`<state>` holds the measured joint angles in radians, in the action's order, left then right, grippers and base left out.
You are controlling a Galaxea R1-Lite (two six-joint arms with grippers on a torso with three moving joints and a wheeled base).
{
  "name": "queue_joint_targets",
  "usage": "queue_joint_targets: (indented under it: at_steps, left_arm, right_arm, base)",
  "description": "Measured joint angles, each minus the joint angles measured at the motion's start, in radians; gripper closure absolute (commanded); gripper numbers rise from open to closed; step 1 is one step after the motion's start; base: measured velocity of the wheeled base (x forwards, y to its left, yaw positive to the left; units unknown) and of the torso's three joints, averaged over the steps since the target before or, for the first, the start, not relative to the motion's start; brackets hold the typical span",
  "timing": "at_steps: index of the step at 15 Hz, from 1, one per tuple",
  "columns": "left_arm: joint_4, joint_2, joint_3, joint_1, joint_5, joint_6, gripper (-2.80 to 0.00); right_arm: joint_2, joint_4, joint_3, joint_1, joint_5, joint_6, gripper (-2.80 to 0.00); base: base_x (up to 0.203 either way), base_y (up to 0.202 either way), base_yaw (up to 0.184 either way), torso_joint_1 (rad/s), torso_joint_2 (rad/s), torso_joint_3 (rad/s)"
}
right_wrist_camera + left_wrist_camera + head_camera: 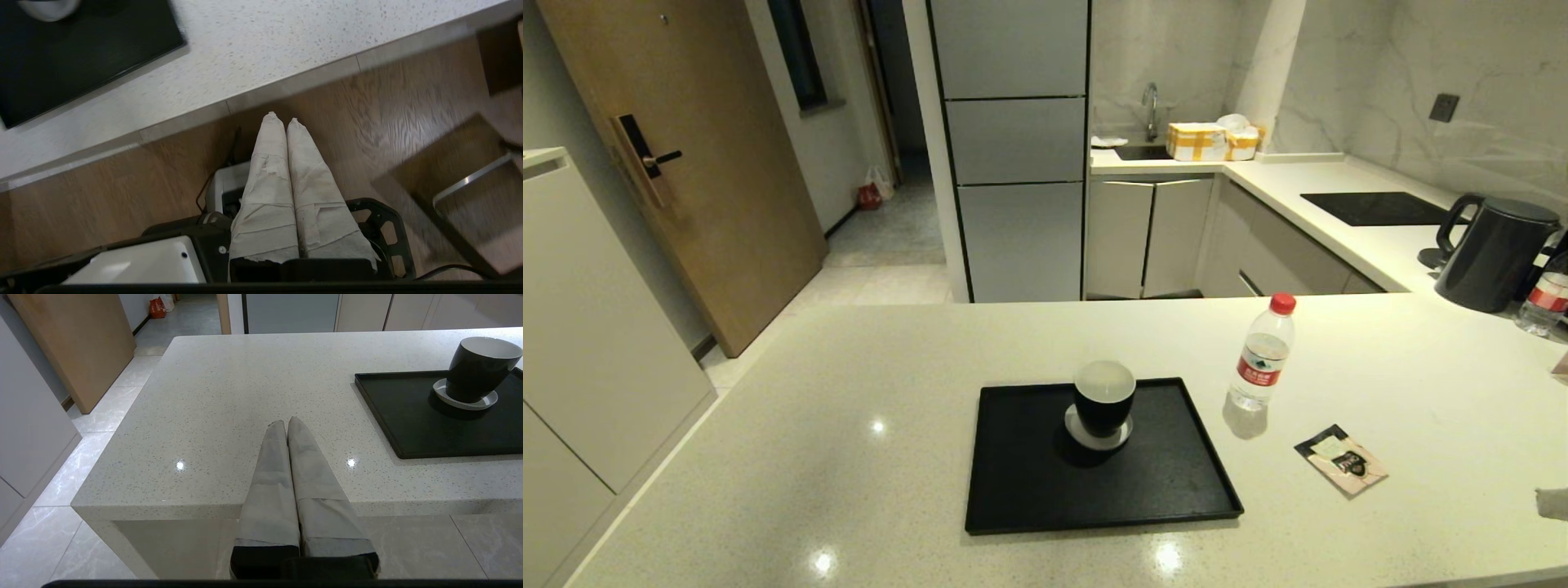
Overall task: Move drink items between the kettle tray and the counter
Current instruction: Return the tea bag to its original position
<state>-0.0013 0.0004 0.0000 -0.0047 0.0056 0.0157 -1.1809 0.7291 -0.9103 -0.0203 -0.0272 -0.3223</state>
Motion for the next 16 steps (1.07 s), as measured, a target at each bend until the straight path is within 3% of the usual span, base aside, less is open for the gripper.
queue_joint_targets:
  at_steps: [3,4,9,16]
  left_arm:
    - [0.0,0.0,0.0,0.0,0.0,0.0,0.0]
    - [0.0,0.0,0.0,0.0,0.0,0.0,0.0]
    - [0.0,0.0,0.0,0.0,0.0,-0.001,0.0]
    - [0.0,0.0,0.0,0.0,0.0,0.0,0.0]
  right_arm:
    - [-0.188,-0.098,-0.011,-0.023,0.001,0.022,0.0]
    - [-0.253,-0.146,-0.013,-0.031,0.001,0.031,-2.8]
    - [-0.555,-0.388,-0.045,-0.059,0.002,0.033,-2.8]
    - [-0.843,-0.449,-0.175,-0.123,0.02,0.002,-2.8]
  base:
    - [0.0,0.0,0.0,0.0,0.0,0.0]
    - [0.0,0.0,0.0,0.0,0.0,0.0]
    - [0.0,0.0,0.0,0.0,0.0,0.0]
    - [0.0,0.0,0.0,0.0,0.0,0.0]
